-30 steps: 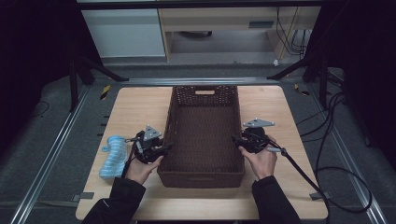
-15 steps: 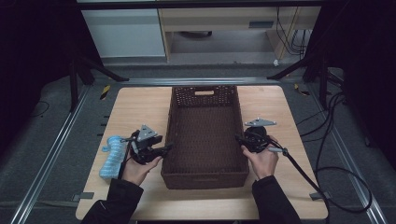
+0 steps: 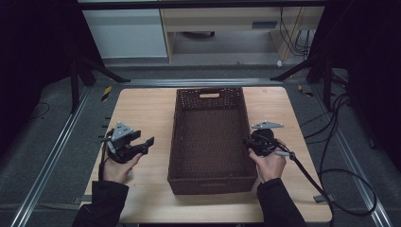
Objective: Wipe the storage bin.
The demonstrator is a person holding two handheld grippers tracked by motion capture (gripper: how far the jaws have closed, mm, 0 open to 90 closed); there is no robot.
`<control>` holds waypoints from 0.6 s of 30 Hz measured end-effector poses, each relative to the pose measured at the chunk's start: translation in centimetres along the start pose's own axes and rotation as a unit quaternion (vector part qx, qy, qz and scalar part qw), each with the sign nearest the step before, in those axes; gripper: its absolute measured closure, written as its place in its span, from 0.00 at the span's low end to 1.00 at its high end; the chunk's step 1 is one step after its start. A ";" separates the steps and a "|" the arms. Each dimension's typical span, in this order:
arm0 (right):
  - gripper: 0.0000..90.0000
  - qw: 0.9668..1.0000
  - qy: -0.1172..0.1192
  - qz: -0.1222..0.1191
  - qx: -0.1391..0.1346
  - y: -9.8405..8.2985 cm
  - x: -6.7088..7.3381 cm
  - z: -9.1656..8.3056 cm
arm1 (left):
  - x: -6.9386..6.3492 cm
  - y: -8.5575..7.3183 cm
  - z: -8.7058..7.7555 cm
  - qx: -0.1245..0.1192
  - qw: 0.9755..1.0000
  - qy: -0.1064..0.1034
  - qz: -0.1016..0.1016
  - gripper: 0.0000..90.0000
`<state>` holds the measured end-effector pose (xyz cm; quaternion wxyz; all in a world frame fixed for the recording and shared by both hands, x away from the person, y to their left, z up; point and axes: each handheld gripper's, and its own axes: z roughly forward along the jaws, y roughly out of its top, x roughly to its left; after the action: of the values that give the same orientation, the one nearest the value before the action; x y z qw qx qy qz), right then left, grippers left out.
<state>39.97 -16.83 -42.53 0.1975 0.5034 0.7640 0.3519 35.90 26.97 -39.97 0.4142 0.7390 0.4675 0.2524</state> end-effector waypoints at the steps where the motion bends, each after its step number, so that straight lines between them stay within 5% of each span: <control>1: 0.83 1.000 0.001 0.003 0.000 -0.1 0.0 -0.1 | 0.4 -0.3 -0.1 0.003 1.000 0.006 -0.001 0.42; 9: 0.67 1.000 0.006 -0.004 -0.028 -0.1 -0.4 -0.5 | 3.2 -3.0 -0.7 0.039 0.998 0.043 -0.012 0.38; 18: 0.65 1.000 -0.008 -0.006 -0.010 -0.2 -0.5 0.1 | 6.4 -6.1 -0.9 0.081 0.991 0.099 -0.023 0.35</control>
<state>40.13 -17.27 -42.75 0.2107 0.4997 0.7617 0.3545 35.05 34.42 -44.72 0.3101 0.7305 0.5424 0.2757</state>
